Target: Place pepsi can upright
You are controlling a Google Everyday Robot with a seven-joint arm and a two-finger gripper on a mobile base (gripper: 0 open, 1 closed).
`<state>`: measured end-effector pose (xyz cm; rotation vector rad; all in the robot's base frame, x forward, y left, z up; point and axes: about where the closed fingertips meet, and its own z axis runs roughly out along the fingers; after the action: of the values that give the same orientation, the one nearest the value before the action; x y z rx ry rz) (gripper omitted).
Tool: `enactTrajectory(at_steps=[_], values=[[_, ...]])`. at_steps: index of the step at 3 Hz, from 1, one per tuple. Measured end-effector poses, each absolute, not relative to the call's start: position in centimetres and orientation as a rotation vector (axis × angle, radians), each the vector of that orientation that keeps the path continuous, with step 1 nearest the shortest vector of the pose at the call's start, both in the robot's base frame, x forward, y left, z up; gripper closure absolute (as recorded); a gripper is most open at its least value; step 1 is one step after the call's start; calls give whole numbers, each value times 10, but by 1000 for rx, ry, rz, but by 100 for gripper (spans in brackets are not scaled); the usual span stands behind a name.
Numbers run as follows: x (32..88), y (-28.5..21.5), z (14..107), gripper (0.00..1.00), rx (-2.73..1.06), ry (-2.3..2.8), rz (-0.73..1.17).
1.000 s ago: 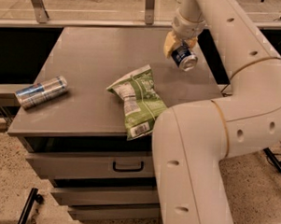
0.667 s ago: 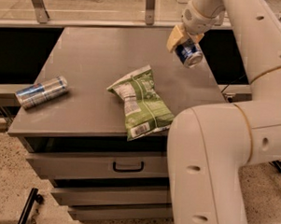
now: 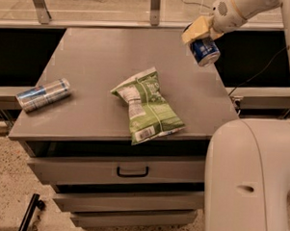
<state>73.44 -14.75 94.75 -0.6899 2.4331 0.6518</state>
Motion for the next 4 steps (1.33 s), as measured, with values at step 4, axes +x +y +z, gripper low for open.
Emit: enactTrajectory(at_steps=[4], values=[[732,-136,975,100,-862,2134,791]])
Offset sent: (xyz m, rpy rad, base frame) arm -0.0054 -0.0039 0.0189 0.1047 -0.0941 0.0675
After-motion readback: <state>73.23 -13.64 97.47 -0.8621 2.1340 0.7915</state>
